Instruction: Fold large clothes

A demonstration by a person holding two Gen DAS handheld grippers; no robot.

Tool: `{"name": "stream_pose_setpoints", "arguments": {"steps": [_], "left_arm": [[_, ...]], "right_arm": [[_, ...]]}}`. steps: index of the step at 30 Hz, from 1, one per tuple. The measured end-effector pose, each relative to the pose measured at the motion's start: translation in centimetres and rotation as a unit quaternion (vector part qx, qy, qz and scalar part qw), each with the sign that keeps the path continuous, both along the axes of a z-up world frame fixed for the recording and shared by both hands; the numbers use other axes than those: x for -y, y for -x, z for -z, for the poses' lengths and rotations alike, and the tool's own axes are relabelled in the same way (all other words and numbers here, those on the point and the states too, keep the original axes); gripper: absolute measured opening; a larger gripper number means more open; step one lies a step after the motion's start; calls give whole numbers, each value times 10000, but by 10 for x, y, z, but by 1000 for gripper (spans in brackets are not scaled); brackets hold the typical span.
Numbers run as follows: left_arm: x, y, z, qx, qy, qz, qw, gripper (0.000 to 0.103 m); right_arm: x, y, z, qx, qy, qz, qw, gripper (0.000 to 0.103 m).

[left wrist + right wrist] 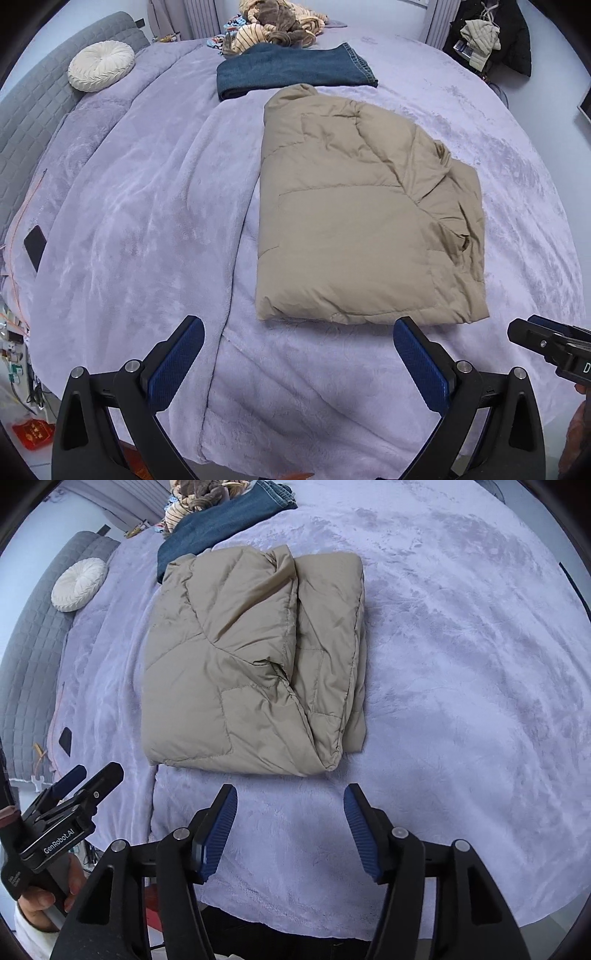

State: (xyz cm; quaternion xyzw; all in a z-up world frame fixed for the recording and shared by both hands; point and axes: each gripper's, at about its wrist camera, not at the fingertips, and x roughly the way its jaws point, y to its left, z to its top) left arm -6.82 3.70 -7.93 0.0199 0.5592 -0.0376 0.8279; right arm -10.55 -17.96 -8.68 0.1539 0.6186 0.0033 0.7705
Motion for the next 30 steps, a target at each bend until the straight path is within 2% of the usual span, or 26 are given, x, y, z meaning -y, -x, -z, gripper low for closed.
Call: {"name": "stream_pose_setpoints", "arguments": {"steps": [3, 5, 9, 12, 14, 17, 21, 22, 25, 30], "left_arm": [[3, 13, -19, 178, -31, -27, 9998, 103], [4, 21, -33, 301, -66, -66, 9995, 103], [0, 32, -61, 562, 37, -207, 9982, 103], [-3, 35, -81, 772, 61, -198, 9968, 103], [-7, 35, -93, 873, 58, -186, 9960, 103], [-13, 33, -109, 1002, 107, -180, 9947, 103], [-23, 30, -122, 1115, 74, -89, 9937, 103], [-25, 30, -124, 1138, 61, -84, 9935, 103], [-34, 26, -130, 1149, 91, -47, 9933, 103], [-45, 21, -137, 1181, 106, -74, 9929, 103]], "right_arm": [[-4, 3, -21, 276, 220, -116, 9993, 70], [-5, 9, -37, 479, 361, -192, 9980, 79], [-14, 17, -69, 896, 772, -394, 9922, 81], [-20, 19, -87, 1103, 849, -383, 9895, 84], [-22, 20, -98, 1246, 898, -343, 9875, 91], [-29, 17, -111, 1460, 910, -283, 9847, 91], [-40, 12, -124, 1734, 984, -145, 9798, 94], [-44, 11, -127, 1783, 1009, -113, 9787, 103], [-55, 11, -136, 1989, 1147, -42, 9733, 103], [-68, 9, -147, 1996, 1229, 85, 9721, 103]]}}
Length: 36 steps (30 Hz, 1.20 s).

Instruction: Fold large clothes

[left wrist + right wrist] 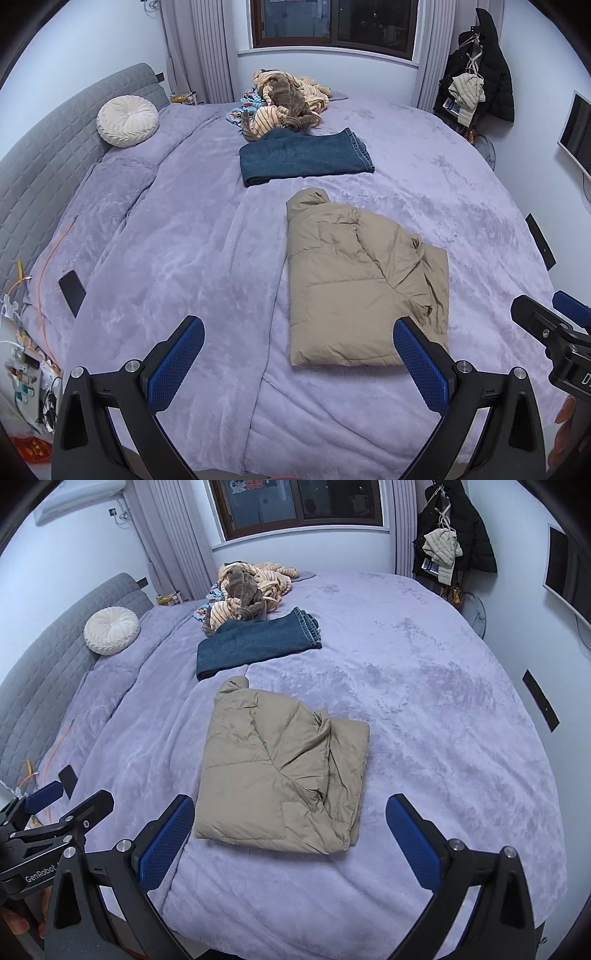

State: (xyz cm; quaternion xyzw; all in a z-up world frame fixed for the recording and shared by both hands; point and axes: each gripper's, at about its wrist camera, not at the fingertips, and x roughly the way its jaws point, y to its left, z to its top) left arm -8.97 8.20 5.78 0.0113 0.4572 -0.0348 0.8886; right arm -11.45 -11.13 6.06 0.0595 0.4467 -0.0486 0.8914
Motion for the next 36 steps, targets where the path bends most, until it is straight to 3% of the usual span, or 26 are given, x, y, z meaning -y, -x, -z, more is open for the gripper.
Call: {"name": "stream_pose_setpoints", "arguments": {"steps": [36], "left_arm": [[-18, -2, -15, 107, -18, -84, 9999, 103]], "right_arm": [[-10, -4, -12, 34, 122, 133, 9998, 103]]}}
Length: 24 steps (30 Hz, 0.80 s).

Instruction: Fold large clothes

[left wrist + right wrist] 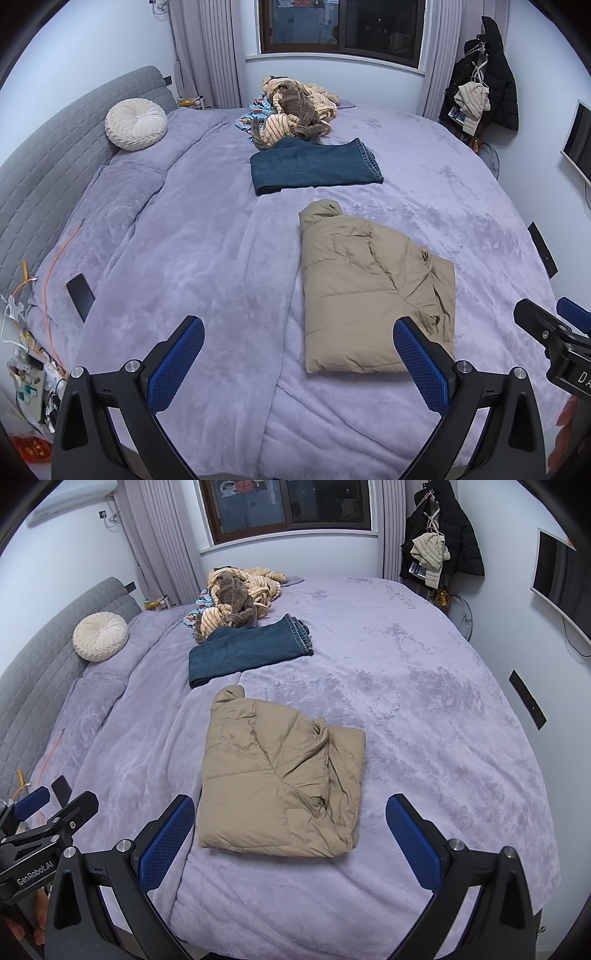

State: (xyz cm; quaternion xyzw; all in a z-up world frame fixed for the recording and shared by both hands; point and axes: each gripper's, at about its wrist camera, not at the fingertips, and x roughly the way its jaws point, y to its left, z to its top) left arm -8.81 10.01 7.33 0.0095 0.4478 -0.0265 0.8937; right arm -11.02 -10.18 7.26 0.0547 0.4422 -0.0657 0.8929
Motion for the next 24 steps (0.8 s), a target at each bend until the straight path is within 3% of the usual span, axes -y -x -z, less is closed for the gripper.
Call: {"name": "stream_pose_setpoints", "arguments": {"steps": [24], "left_arm": [[-2, 5, -1, 0, 2, -70, 10000, 103]], "right_arm": [[-2, 0, -2, -2, 6, -8, 10000, 103]]}}
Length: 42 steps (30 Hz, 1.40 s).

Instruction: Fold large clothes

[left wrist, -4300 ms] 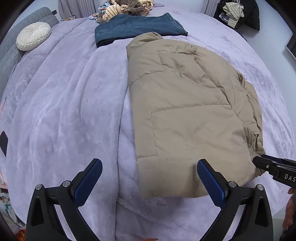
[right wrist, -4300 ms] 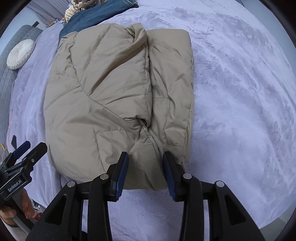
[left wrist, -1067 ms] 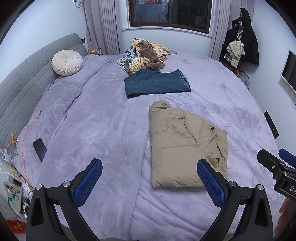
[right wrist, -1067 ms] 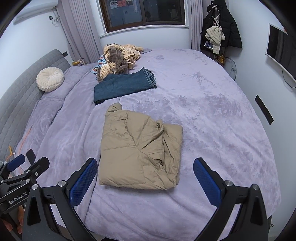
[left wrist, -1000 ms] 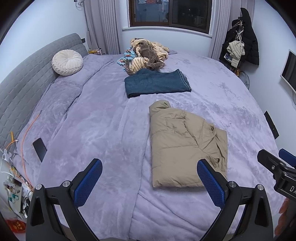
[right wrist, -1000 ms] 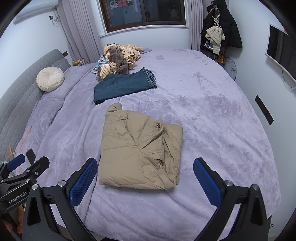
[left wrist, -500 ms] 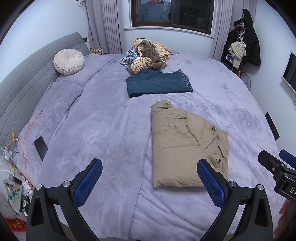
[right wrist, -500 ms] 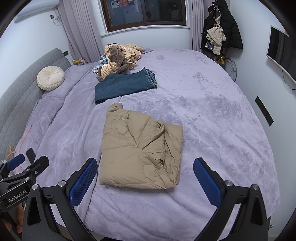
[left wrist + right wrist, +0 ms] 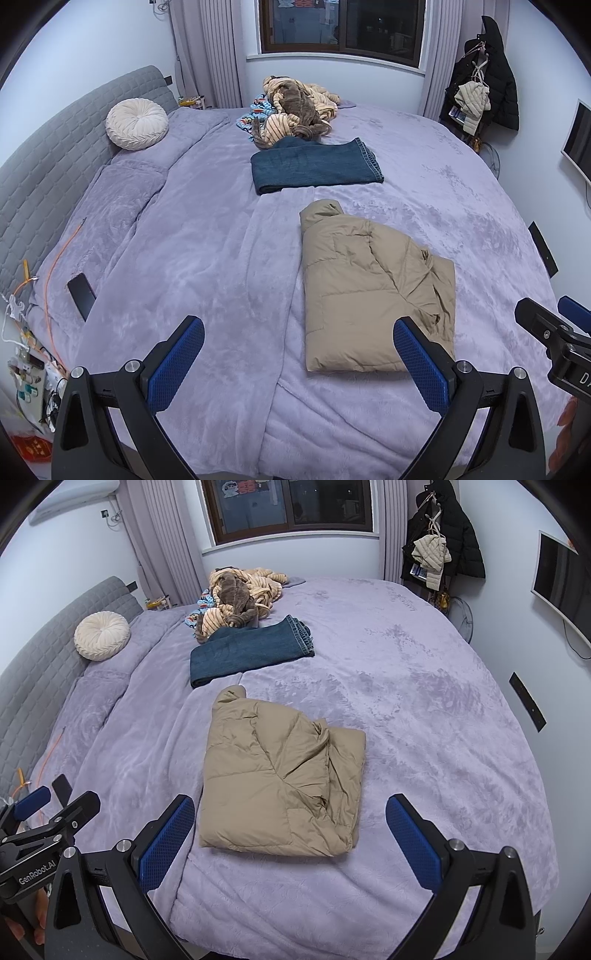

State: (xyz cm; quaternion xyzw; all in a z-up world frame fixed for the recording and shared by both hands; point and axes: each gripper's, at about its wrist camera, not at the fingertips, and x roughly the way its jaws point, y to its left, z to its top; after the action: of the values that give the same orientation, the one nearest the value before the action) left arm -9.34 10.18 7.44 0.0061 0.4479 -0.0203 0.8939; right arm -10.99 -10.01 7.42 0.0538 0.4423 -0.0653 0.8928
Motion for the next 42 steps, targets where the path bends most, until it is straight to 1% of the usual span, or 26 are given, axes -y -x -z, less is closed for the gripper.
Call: {"name": "stream_pose_setpoints", "arguments": {"steps": [42], "left_arm": [[0, 0, 0, 10, -20, 2, 10000, 103]], "right_arm": [[-4, -1, -2, 4, 24, -22, 10000, 103]]}}
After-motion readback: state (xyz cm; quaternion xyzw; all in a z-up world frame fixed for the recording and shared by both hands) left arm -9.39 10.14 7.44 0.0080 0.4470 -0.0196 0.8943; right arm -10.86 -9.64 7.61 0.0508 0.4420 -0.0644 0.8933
